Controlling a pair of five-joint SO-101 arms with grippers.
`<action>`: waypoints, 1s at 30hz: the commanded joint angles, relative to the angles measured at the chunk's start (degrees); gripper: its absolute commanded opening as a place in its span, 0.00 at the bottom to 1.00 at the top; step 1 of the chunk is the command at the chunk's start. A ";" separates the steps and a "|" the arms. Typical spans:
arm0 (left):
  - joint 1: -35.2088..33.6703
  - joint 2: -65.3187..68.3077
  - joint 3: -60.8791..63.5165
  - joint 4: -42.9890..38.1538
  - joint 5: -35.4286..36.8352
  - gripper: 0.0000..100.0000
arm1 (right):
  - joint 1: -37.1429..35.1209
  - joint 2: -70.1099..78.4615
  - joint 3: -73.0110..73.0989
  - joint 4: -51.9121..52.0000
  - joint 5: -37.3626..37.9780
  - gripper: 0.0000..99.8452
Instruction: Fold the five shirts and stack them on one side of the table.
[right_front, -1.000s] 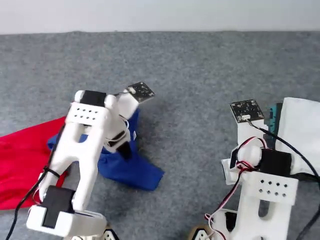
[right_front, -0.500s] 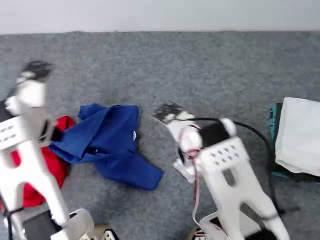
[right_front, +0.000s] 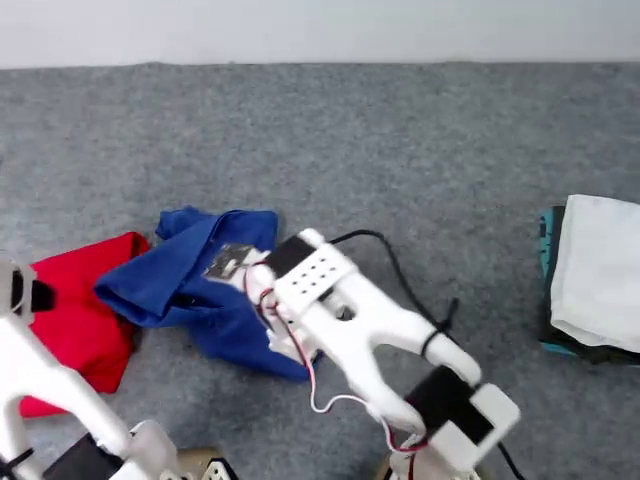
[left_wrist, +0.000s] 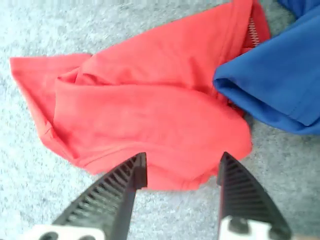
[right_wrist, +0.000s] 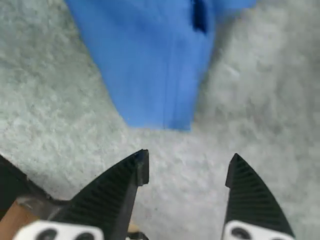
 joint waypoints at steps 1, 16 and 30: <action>-1.76 -2.29 -1.80 0.26 -0.97 0.23 | -1.19 2.33 -2.55 -3.03 -0.44 0.26; -3.69 -2.20 -1.80 0.44 -2.37 0.23 | -1.45 15.60 -2.64 -9.54 -0.26 0.09; -3.69 -2.02 -1.80 0.18 -2.37 0.23 | 1.71 9.89 -4.04 -4.26 1.67 0.01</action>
